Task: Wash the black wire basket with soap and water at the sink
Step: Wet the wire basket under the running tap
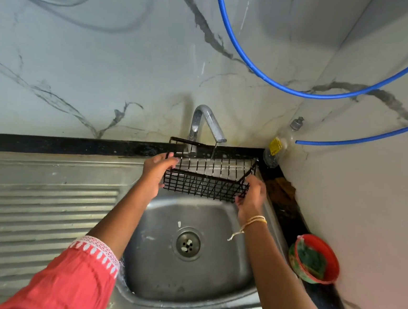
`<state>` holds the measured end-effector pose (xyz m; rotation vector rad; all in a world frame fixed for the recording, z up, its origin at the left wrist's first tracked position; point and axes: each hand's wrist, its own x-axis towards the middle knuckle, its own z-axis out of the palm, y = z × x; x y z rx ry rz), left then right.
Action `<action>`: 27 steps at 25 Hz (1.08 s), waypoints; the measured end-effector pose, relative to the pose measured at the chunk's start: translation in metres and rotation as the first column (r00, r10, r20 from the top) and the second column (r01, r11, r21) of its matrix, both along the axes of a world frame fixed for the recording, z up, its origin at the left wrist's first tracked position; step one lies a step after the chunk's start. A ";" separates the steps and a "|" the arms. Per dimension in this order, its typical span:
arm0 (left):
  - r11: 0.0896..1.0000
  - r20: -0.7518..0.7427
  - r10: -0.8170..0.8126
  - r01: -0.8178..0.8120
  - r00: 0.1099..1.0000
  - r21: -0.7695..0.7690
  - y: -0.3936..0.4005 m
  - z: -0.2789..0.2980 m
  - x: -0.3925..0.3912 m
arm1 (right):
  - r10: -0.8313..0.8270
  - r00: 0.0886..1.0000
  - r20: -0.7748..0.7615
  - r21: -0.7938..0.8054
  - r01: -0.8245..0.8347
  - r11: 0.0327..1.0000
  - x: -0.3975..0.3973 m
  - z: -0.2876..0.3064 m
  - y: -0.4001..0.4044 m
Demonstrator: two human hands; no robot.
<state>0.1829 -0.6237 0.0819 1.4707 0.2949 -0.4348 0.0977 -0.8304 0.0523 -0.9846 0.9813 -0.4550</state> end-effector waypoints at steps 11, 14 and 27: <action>0.998 -0.188 0.057 -0.055 0.981 0.015 0.045 -0.032 -0.004 | 0.307 0.951 -0.012 -0.419 -0.284 0.863 0.002 0.015 0.029; 0.998 -0.191 0.066 -0.065 0.979 0.013 0.045 -0.036 -0.004 | 0.319 0.947 -0.020 -0.486 -0.288 0.825 -0.007 0.021 0.033; 0.959 -0.594 -0.204 0.282 0.778 0.040 0.015 -0.057 -0.036 | 0.216 0.950 -0.224 -0.703 -0.311 0.640 -0.004 0.037 0.043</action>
